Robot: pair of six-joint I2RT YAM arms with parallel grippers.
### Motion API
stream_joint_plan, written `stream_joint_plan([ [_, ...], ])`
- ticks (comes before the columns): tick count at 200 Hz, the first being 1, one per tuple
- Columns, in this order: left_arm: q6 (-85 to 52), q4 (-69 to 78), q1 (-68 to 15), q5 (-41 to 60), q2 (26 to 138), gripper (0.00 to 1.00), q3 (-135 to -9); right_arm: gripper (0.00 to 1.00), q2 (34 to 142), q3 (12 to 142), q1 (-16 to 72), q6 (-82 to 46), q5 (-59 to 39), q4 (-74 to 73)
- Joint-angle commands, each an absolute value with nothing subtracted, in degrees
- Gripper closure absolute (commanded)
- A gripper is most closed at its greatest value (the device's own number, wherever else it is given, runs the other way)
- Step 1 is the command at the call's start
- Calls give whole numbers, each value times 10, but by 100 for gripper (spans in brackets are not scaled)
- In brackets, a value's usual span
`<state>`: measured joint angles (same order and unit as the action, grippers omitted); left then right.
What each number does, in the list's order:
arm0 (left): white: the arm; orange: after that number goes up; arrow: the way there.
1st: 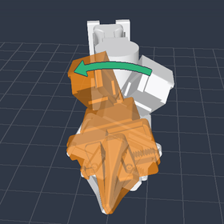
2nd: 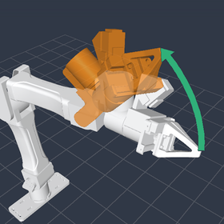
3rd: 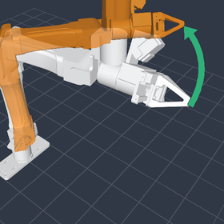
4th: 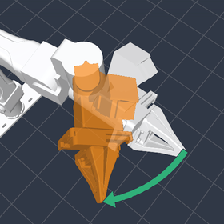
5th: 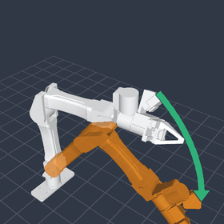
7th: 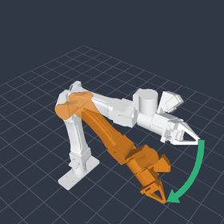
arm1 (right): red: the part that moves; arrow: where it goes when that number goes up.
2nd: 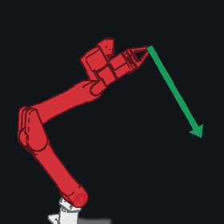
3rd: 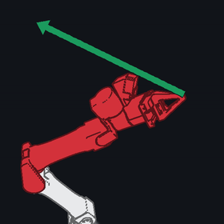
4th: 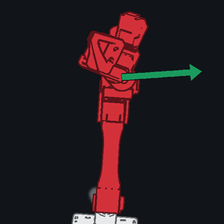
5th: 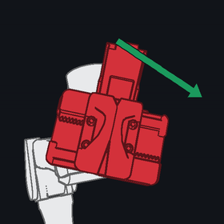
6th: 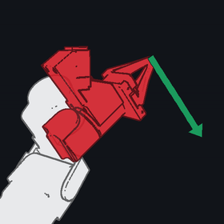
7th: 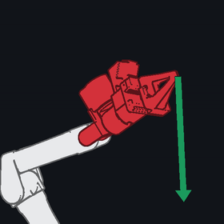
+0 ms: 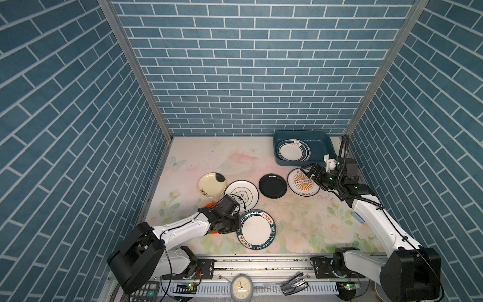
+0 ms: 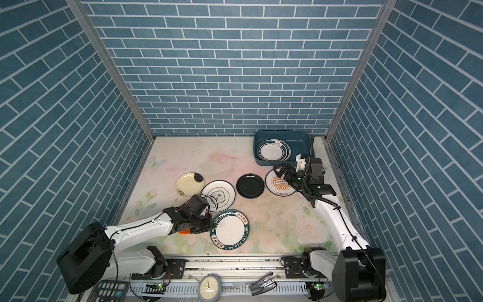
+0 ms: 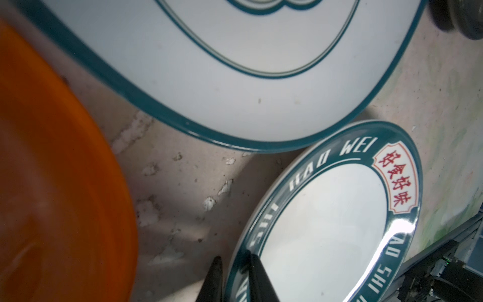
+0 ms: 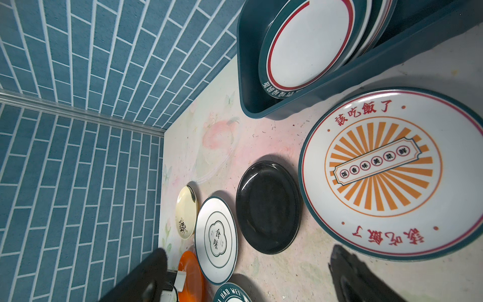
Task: Place the plates into the plastic bin on the countertop
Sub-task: 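Close the left gripper on the plate rim and tilt the plate up, then lift the plate with the left gripper while the right gripper reaches toward it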
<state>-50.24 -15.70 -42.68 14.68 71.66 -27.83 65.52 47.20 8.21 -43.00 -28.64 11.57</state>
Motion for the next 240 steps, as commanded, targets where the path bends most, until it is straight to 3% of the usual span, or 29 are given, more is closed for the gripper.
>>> stream_joint_plan([
  [1, -499, -164, -428, 134, 731, 80, -281, 3, 653, 484, 83, -415, -282, 111],
  [87, -511, -140, -428, 147, 720, 100, -288, 3, 648, 480, 84, -416, -283, 112],
  [149, -495, -159, -429, 201, 701, 100, -338, 3, 644, 460, 84, -431, -295, 86],
  [240, -450, -173, -426, 185, 708, 100, -445, 3, 638, 450, 84, -429, -303, 93],
])
